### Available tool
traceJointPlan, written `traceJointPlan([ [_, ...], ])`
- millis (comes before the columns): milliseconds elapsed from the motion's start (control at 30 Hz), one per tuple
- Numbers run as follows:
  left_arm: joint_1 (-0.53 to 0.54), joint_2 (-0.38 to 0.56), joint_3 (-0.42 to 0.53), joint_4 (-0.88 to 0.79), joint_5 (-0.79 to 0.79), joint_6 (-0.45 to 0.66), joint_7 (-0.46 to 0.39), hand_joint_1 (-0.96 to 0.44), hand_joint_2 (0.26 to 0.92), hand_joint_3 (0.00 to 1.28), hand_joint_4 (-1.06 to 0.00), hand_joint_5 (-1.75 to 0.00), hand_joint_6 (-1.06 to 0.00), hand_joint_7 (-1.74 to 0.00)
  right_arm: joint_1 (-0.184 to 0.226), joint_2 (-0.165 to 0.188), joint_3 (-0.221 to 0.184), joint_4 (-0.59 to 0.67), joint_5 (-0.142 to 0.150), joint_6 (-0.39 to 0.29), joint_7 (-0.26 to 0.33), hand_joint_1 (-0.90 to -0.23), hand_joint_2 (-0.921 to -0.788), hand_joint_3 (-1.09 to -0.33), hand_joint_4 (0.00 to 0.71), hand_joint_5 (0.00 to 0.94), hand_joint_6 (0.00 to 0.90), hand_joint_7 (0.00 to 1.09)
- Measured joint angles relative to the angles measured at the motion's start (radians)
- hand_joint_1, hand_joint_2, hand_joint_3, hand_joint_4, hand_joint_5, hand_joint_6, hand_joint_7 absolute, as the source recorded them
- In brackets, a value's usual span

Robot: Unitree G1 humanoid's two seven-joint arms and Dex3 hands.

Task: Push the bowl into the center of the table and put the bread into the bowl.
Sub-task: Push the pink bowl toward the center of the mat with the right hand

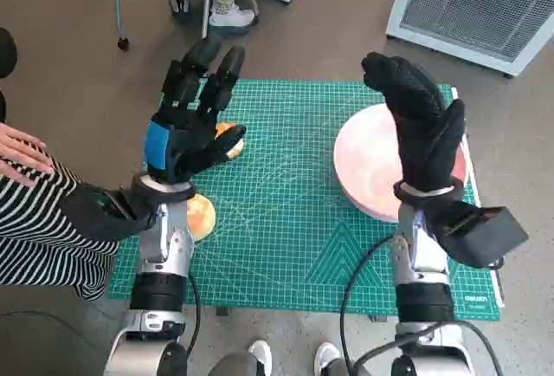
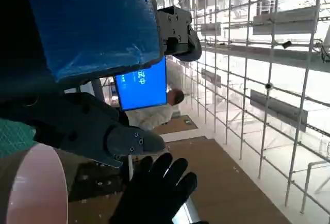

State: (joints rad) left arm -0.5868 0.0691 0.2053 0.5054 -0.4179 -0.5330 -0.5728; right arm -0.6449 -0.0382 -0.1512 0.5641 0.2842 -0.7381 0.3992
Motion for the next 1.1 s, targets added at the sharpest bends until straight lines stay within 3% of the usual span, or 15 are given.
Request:
traceJointPlan([
  [533, -0.016, -0.029, 0.000, 0.036, 0.020, -0.020, 0.008, -0.37, 0.921, 0.26, -0.19, 0.00, -0.09, -0.50, 0.000, -0.031, -0.008, 0.000, 0.025, 0.006, 0.013, -0.647, -0.921, -0.766, 0.157, 0.002, 0.079, 0.43],
  [1100, -0.018, -0.040, -0.006, 0.049, 0.020, -0.054, -0.016, -0.36, 0.921, 0.28, -0.17, -0.01, -0.06, -0.50, 0.011, -0.039, -0.008, -0.032, 0.024, 0.003, 0.012, -0.634, -0.921, -0.792, 0.168, 0.006, 0.073, 0.42],
])
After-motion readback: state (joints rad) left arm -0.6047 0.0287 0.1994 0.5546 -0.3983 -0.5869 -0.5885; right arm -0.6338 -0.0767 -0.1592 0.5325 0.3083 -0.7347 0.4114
